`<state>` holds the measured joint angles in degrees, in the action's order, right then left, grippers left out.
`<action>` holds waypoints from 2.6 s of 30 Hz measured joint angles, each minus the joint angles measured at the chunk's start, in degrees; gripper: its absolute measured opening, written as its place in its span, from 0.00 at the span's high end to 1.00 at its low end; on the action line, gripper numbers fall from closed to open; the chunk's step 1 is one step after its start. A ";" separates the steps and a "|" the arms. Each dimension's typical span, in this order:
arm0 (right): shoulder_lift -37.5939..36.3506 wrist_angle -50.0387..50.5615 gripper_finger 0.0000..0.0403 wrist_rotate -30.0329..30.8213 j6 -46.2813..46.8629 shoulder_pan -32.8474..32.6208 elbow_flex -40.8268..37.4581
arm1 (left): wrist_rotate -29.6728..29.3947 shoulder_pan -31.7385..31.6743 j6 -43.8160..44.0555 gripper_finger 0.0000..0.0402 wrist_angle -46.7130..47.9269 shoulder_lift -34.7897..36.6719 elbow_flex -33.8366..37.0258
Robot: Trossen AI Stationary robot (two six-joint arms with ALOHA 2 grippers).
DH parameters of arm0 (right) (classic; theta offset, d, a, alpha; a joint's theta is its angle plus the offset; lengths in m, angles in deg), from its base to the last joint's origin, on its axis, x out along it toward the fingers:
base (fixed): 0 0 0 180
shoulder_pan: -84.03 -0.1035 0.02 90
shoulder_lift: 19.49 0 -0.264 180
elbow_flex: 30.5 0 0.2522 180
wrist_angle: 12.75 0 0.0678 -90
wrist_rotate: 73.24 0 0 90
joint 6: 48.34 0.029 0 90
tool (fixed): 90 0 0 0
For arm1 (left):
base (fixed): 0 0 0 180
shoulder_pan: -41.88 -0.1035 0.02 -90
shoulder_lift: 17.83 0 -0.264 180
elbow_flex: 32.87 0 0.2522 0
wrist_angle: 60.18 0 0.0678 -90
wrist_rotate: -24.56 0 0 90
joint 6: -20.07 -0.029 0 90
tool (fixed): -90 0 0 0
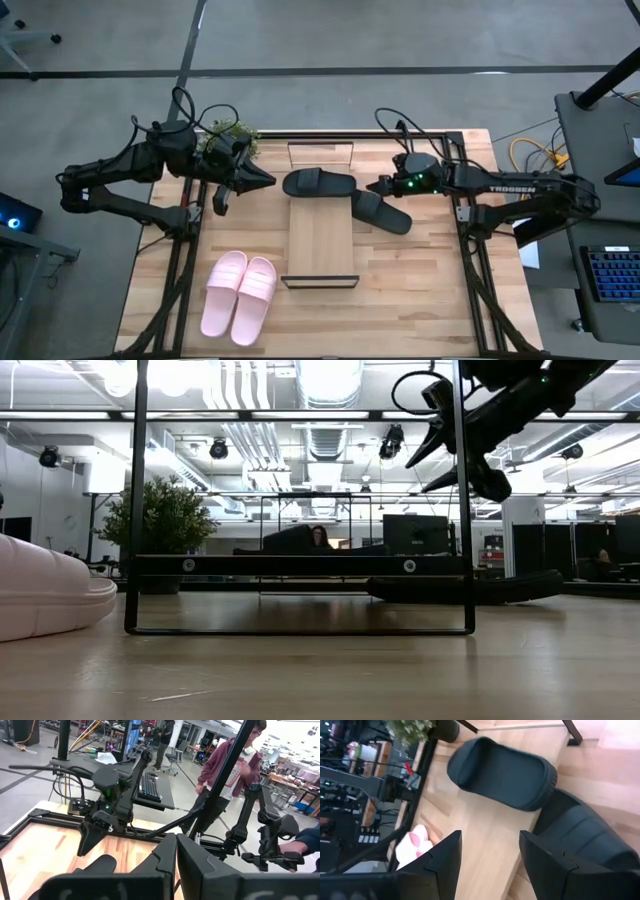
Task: Pick and place slides into the shelf
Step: Put the black slide on the shelf
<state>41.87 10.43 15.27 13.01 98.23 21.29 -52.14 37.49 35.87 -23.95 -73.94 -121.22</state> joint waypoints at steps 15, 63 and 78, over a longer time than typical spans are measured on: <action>0.28 -0.91 0.53 3.34 3.65 -4.87 -3.17 | 0.01 0.00 0.03 1.00 -0.07 -0.08 0.00; 2.78 -14.30 0.53 6.05 16.94 -8.69 -18.88 | 0.01 0.03 0.06 1.00 -0.47 -0.11 -0.02; 15.40 -23.90 0.53 5.40 16.61 -8.69 -15.22 | 0.01 0.04 0.28 1.00 -0.97 -0.11 -0.02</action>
<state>57.27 -13.47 20.67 29.62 89.55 6.06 -52.13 37.54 36.15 -24.92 -74.05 -121.24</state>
